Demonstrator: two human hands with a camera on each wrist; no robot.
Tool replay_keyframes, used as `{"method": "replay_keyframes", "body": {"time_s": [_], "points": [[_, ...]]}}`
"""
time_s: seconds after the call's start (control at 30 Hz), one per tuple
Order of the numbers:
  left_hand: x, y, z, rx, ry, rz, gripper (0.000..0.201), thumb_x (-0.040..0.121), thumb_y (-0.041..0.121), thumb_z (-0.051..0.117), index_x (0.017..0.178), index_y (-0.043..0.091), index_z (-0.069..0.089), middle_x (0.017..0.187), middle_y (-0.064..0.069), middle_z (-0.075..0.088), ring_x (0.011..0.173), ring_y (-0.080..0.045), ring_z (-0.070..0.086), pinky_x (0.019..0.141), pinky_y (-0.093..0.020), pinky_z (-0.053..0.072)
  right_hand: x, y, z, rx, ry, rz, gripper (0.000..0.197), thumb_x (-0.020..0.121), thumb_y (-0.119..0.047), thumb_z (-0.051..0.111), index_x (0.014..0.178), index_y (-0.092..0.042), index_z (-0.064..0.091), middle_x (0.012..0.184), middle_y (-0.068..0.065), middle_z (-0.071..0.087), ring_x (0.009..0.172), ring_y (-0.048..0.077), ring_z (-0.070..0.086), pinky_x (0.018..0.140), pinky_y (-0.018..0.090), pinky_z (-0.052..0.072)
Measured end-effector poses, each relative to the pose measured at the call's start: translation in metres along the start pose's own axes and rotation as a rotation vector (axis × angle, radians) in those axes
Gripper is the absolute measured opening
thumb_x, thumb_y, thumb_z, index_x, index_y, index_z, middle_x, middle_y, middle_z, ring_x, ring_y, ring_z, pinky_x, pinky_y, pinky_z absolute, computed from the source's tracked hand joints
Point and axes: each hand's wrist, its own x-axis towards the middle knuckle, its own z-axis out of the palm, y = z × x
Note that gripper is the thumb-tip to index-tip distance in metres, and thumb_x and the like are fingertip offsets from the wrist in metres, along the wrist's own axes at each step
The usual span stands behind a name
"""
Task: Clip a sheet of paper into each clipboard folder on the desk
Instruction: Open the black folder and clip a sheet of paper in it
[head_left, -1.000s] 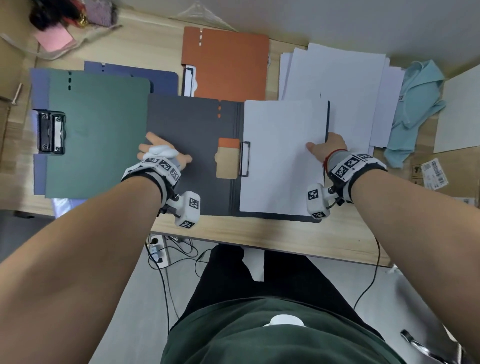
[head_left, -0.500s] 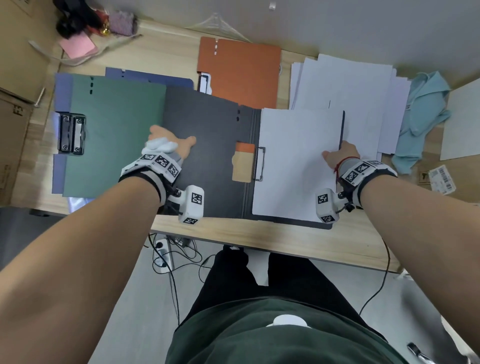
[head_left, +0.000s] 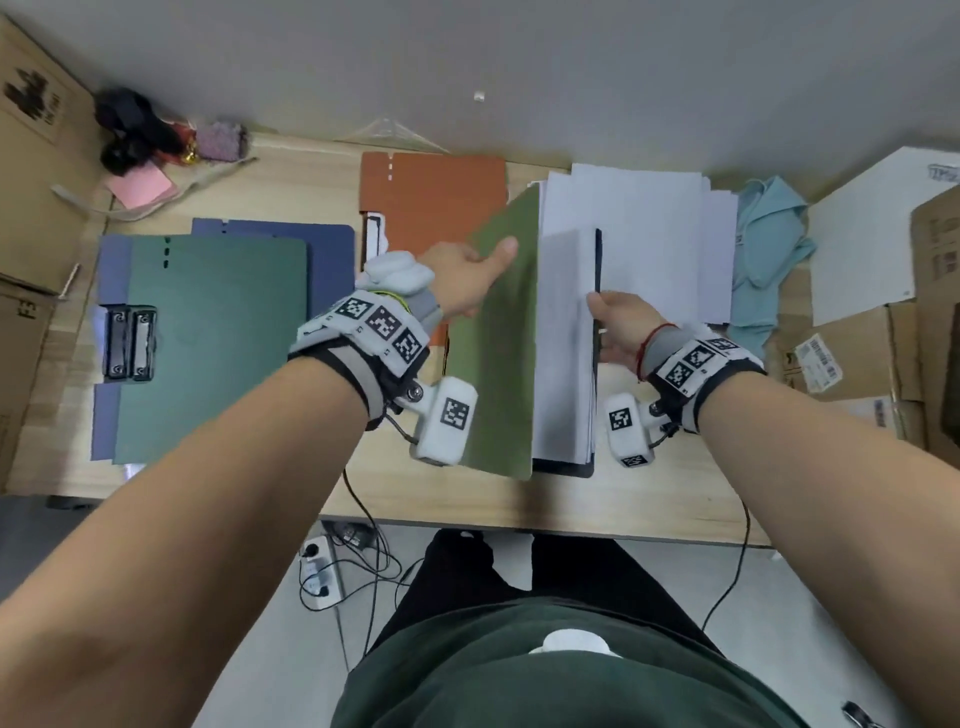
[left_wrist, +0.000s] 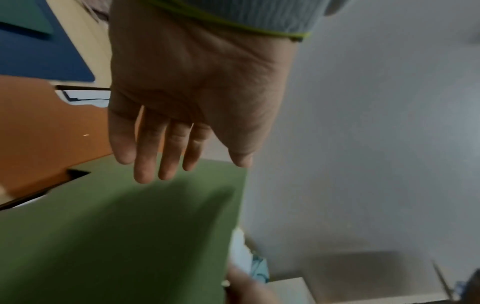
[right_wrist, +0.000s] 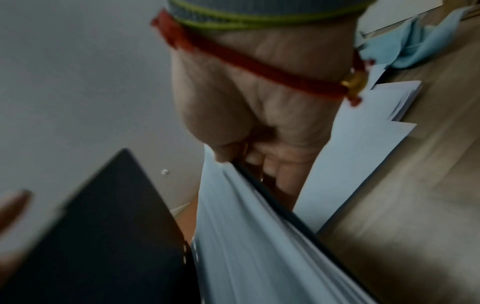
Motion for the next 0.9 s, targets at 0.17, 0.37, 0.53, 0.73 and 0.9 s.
{"method": "replay_keyframes", "body": {"time_s": [0.17,0.37,0.53,0.73,0.9], "points": [[0.011,-0.031,0.034,0.152,-0.135,-0.098,0.051,0.101,0.048,0.043,0.119,0.007,0.066,0.107,-0.024,0.067,0.110,-0.039,0.062,0.082,-0.033,0.049,-0.004,0.004,0.001,0.067,-0.068,0.019,0.049,0.089,-0.053,0.058,0.120,-0.015,0.064,0.104,0.004,0.071,0.081,0.024,0.070,0.077,0.038,0.058],[0.026,-0.076,0.038,0.205,-0.104,-0.211,0.071,0.086,0.059,0.060,0.138,0.010,0.052,0.132,-0.009,0.059,0.119,-0.033,0.058,0.100,-0.038,0.047,0.011,0.013,0.008,-0.044,0.031,-0.081,0.029,0.091,-0.001,0.060,0.120,-0.005,0.060,0.104,0.015,0.070,0.080,0.025,0.068,0.077,0.039,0.060],[0.038,-0.106,0.013,0.102,0.106,-0.333,0.099,0.076,0.073,0.059,0.143,0.003,0.039,0.136,-0.017,0.055,0.121,-0.037,0.055,0.099,-0.046,0.045,0.021,-0.007,0.003,0.084,0.022,-0.098,0.019,0.093,-0.004,0.059,0.104,-0.019,0.065,0.094,0.007,0.072,0.080,0.023,0.066,0.077,0.035,0.055],[0.059,-0.112,-0.015,-0.149,0.225,-0.264,0.040,0.099,0.042,0.048,0.082,0.008,0.058,0.087,-0.011,0.057,0.083,-0.028,0.053,0.077,-0.030,0.037,0.035,-0.059,0.024,0.185,-0.004,-0.104,0.010,0.097,-0.007,0.054,0.096,-0.015,0.060,0.094,0.004,0.068,0.080,0.020,0.066,0.066,0.033,0.055],[0.086,-0.110,-0.032,-0.080,0.317,-0.346,0.036,0.100,0.036,0.047,0.077,0.008,0.050,0.071,-0.007,0.048,0.073,-0.027,0.045,0.071,-0.030,0.033,0.056,-0.067,0.055,-0.237,-0.107,0.001,0.034,0.091,-0.024,0.064,0.122,-0.013,0.057,0.116,0.004,0.066,0.105,0.026,0.066,0.087,0.046,0.056]]}}
